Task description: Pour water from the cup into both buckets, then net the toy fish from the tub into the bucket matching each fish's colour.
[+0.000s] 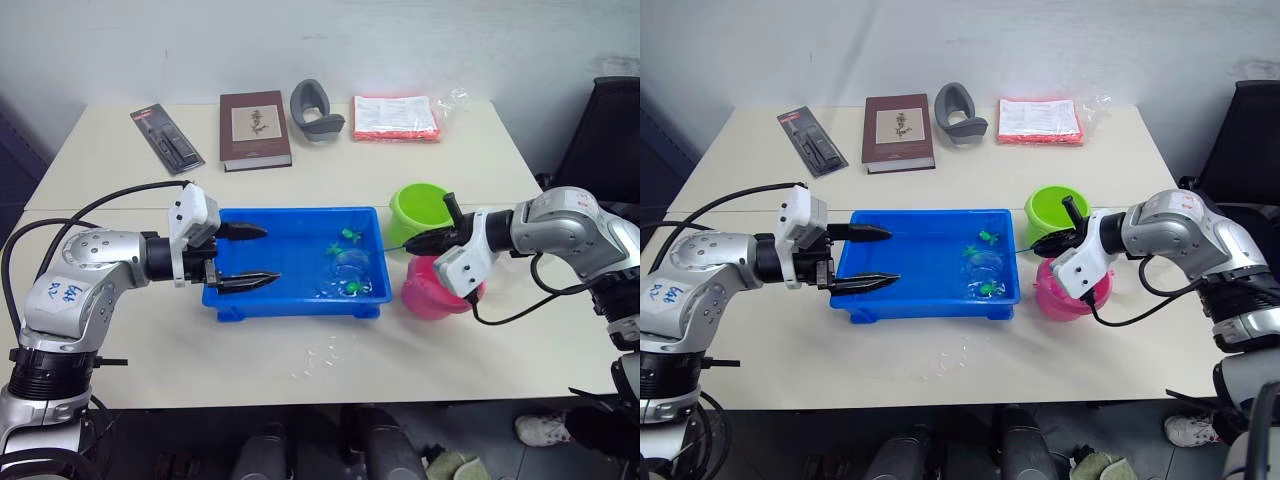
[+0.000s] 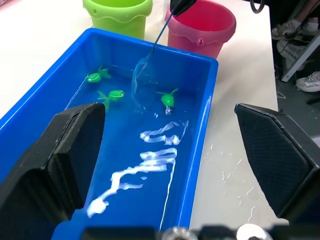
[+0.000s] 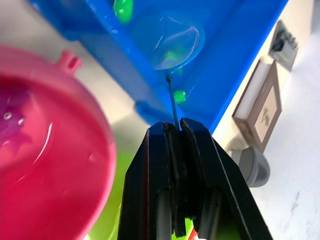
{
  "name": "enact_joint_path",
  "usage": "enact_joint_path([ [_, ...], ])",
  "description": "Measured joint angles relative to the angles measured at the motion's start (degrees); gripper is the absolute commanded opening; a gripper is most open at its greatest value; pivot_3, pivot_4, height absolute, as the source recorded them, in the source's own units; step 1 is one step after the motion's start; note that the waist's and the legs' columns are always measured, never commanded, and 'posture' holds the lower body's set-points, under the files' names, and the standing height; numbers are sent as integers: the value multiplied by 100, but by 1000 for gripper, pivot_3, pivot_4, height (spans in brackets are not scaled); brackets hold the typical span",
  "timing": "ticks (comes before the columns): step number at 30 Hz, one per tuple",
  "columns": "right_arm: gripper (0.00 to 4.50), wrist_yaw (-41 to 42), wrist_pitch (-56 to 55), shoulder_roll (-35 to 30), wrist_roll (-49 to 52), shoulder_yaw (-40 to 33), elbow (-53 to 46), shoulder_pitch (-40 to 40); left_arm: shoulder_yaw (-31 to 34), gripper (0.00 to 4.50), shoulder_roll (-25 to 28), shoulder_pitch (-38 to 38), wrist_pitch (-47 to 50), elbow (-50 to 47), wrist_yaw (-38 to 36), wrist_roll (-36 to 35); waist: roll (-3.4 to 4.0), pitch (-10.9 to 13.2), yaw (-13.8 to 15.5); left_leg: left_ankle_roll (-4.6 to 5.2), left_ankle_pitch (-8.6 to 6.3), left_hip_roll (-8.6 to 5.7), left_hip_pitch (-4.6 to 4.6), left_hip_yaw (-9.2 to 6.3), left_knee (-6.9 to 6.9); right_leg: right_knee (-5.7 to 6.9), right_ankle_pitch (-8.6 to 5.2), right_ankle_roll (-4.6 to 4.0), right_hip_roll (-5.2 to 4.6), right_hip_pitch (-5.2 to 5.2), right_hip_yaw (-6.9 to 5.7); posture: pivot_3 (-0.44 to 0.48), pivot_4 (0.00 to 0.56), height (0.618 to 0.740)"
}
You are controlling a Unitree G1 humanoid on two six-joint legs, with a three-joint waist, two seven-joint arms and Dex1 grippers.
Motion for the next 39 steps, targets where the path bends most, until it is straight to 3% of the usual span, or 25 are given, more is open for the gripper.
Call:
enact_joint_path([
  [5, 0, 188, -66, -131, 103, 1, -164, 45, -41, 4475, 0, -40, -18, 75, -5, 1, 0, 0, 2, 0, 0, 0, 0, 0, 0, 0, 0, 0, 0, 0, 0, 0, 150, 740],
  [10, 0, 978, 1054, -392, 1020, -30, -1060, 592, -44, 4475, 1, -45, -62, 111, -5, 2, 0, 0, 66, 3, -2, -1, -1, -7, 0, -4, 0, 0, -4, 5, -7, 0, 150, 740],
  [18, 0, 1742, 3869, -479, 2004, -400, -2547, 1380, -45, 4475, 2, -60, -70, 123, -4, 2, 0, 0, 154, 5, -3, -1, -1, -11, 1, -14, 0, 0, -7, 7, -11, 0, 150, 740],
  [29, 0, 1871, 7262, -66, 2917, -931, -2663, 1437, -47, 4475, 3, -116, -133, 144, -49, 32, 0, 0, 158, 6, -3, -2, -2, -14, 1, -18, 0, 0, -10, 9, -16, 0, 150, 740],
  [35, 0, 1992, 9667, 255, 4000, -1273, -2537, 1395, -87, 4475, 5, -118, -126, 146, -98, 68, 0, 0, 152, 7, -4, -3, -5, -17, 1, -15, 0, 1, -12, 8, -20, 0, 150, 740],
  [39, 0, 1884, 10670, 289, 4676, -1863, -2688, 1367, -81, 4475, 0, -253, 20, 146, -116, -51, 0, 0, 152, 7, -4, -3, -8, -21, 0, -15, 1, 1, -12, 6, -21, 0, 150, 740],
])
